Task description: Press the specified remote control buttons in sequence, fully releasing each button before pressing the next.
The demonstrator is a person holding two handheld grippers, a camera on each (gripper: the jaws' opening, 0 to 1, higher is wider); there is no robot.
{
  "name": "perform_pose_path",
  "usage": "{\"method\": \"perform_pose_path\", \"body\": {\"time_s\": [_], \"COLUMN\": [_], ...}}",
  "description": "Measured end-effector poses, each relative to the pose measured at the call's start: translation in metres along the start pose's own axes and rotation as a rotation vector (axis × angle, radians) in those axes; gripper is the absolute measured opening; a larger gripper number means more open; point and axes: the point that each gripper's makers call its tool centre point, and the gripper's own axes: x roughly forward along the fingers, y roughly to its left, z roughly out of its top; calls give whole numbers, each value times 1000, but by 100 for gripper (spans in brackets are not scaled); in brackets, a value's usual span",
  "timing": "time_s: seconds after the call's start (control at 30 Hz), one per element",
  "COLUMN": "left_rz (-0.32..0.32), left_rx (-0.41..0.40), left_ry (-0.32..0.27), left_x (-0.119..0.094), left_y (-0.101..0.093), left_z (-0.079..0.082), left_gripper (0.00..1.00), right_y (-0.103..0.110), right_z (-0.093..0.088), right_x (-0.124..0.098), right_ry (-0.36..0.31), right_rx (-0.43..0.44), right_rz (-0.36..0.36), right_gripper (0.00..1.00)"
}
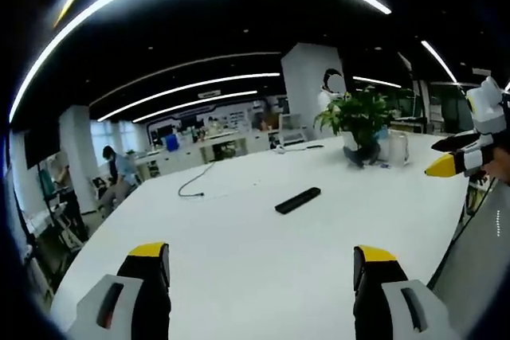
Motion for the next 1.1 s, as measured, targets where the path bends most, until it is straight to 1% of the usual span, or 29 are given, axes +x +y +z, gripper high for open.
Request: {"method": "perform_pose_path", "body": {"time_s": [0.03,0.13,0.4,0.63,0.8,0.93,1.1], "left_rz": [10,21,24,38,38,32,31], "left_rx": [4,-18,-10,-23,-2,7,-12], "left_ry": [-6,-7,-19,-34,-34,-62,-43], "left_x": [0,-1,-4,-7,-9,-10,-9], "left_y": [2,5,4,6,3,2,3], "left_z": [1,1,4,7,7,13,10], "left_gripper": [100,100,100,100,100,98,99], "right_y": [0,-2,-4,-3,0,-2,-4], "right_z": [-1,1,5,3,1,2,1], "right_x": [0,-1,-4,-3,-3,-3,-3], "right_ry": [3,-6,-32,-20,-9,-15,-8], "right_rx": [5,10,1,-11,-16,-11,3], "right_rz": [0,-6,-21,-18,-6,-8,-14], "right_gripper": [96,97,99,99,99,99,98]}}
